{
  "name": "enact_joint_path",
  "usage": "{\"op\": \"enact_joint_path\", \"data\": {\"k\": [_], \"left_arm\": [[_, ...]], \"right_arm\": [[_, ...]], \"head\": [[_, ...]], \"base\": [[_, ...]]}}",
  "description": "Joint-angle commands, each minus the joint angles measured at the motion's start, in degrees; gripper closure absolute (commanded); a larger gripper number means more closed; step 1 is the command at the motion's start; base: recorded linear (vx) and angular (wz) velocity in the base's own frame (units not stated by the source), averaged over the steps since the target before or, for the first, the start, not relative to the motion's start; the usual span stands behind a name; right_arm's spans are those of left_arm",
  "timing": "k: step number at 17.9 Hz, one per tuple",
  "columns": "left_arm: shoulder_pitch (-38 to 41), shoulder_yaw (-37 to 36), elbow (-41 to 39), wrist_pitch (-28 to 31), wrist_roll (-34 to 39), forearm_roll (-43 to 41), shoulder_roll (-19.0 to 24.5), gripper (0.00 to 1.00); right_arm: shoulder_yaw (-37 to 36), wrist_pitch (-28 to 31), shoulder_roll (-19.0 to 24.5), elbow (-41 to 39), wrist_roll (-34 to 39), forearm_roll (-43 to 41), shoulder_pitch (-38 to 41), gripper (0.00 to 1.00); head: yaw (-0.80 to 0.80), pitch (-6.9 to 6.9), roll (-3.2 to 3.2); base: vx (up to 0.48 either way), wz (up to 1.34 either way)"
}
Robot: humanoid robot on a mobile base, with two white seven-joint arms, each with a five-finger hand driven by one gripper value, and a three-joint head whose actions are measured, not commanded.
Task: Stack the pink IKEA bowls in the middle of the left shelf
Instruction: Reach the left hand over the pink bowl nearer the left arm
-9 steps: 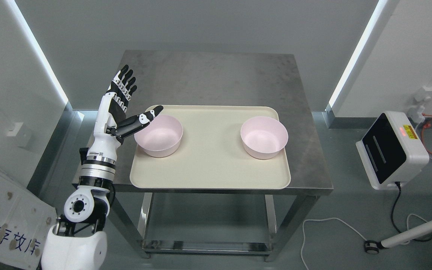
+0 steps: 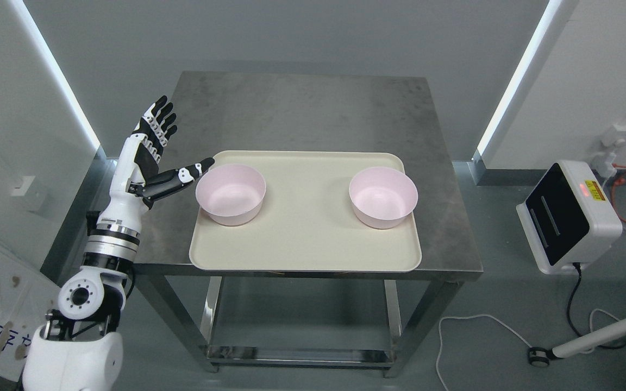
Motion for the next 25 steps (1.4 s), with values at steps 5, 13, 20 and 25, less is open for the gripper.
{"op": "enact_joint_path", "data": {"k": [5, 13, 20, 25], "left_arm": [[-21.44, -13.35, 14.54, 10.57, -24.93, -17.59, 10.2, 0.0], [-25.59, -15.28, 19.22, 10.57, -32.54, -27.81, 13.62, 0.04], [-26.47, -15.99, 22.83, 10.48, -36.13, -33.55, 16.89, 0.1], [-26.21, -18.8, 21.95, 10.39, -39.92, -33.55, 17.07, 0.11]], "right_arm": [[-0.62, 0.06, -1.0, -1.93, 0.01, 0.0, 1.66, 0.0], [-0.62, -0.03, -1.0, -1.93, 0.01, 0.0, 1.66, 0.0], [-0.62, -0.03, -1.0, -1.93, 0.01, 0.0, 1.66, 0.0], [-0.62, -0.03, -1.0, -1.93, 0.01, 0.0, 1.66, 0.0]], "head": [[0.0, 0.0, 0.0], [0.0, 0.0, 0.0], [0.0, 0.0, 0.0], [0.0, 0.0, 0.0]], "base": [[0.0, 0.0], [0.0, 0.0], [0.0, 0.0], [0.0, 0.0]]}}
